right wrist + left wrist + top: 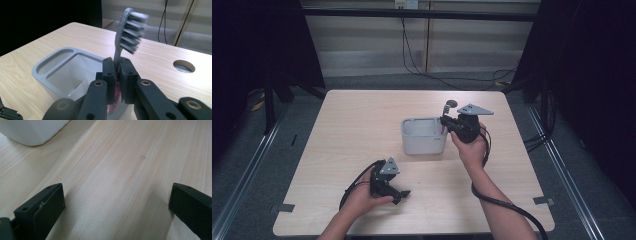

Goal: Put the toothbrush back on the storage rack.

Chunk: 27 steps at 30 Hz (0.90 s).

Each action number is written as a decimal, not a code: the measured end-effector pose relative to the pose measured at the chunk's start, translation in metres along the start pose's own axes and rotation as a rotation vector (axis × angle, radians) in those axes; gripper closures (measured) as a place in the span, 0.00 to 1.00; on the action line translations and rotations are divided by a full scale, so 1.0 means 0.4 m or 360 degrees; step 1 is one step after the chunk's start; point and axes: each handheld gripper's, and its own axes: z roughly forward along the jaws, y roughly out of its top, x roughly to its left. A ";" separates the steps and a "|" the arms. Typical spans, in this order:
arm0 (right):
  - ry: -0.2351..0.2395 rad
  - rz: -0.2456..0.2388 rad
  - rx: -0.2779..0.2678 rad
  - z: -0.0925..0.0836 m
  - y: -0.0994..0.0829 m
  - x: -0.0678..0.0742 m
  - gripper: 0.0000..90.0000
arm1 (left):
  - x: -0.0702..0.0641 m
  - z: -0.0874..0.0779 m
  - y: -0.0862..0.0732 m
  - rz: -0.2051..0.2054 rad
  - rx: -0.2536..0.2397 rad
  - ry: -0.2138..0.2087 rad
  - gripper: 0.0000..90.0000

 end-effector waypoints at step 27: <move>-0.0018 0.0054 0.0023 -0.001 -0.014 -0.006 0.91 | 0.000 0.000 0.000 -0.0002 -0.0002 0.0001 0.00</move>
